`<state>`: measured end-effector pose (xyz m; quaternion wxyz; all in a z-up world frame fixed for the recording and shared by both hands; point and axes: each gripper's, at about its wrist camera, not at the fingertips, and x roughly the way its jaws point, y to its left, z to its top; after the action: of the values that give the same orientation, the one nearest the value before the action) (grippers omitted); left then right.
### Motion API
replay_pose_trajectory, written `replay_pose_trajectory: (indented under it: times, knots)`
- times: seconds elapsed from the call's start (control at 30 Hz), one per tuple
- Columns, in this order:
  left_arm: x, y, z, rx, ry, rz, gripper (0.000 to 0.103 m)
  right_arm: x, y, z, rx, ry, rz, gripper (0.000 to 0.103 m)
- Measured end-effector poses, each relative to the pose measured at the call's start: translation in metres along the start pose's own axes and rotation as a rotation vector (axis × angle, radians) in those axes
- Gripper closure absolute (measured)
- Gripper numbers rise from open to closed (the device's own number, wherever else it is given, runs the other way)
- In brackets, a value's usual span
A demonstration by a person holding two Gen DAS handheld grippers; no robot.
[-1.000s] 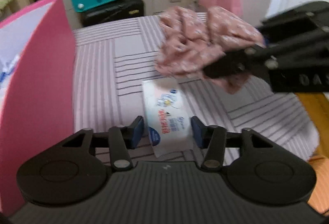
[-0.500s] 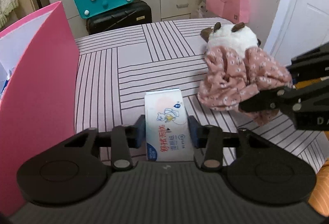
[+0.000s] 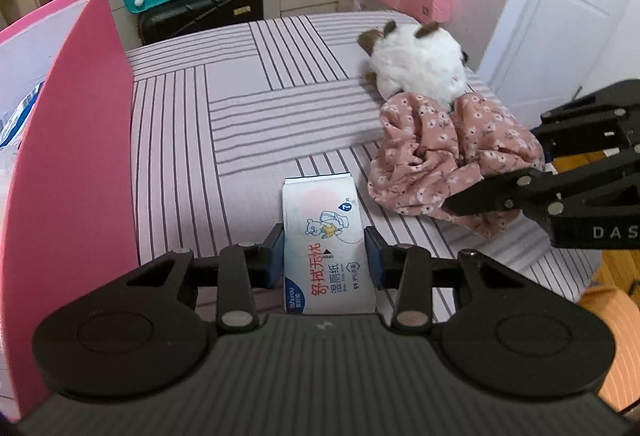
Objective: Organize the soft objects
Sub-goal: 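Lift the tissue packet and floral cloth and carry both over the pink box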
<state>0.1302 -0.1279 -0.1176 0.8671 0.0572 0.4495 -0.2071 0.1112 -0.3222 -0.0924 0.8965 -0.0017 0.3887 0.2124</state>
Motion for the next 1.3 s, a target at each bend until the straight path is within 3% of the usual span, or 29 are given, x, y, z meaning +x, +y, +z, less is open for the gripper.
replay_pose_trajectory:
  times: [0.1, 0.23, 0.43, 0.57, 0.73, 0.97, 1.3]
  knots:
    - [-0.007, 0.000, -0.003, 0.010, 0.017, -0.025, 0.064, -0.002, 0.006, -0.001, -0.003, 0.019, 0.008, 0.082]
    - [-0.023, 0.000, -0.008, 0.044, 0.008, -0.037, 0.064, -0.003, 0.007, -0.003, 0.067, 0.058, 0.138, 0.082]
    - [-0.045, 0.009, -0.017, 0.049, 0.032, -0.084, 0.064, -0.013, 0.024, -0.001, 0.045, 0.064, 0.140, 0.082]
    - [-0.058, 0.016, -0.022, 0.033, 0.067, -0.155, 0.064, -0.016, 0.039, 0.000, 0.029, 0.083, 0.149, 0.082]
    - [-0.076, 0.025, -0.028, 0.014, 0.060, -0.176, 0.064, -0.022, 0.056, 0.008, 0.009, 0.071, 0.161, 0.082]
    - [-0.109, 0.034, -0.032, 0.037, 0.032, -0.163, 0.064, -0.036, 0.078, 0.017, -0.039, 0.075, 0.167, 0.082]
    - [-0.159, 0.057, -0.039, -0.007, -0.036, -0.144, 0.064, -0.057, 0.122, 0.039, -0.139, 0.057, 0.196, 0.082]
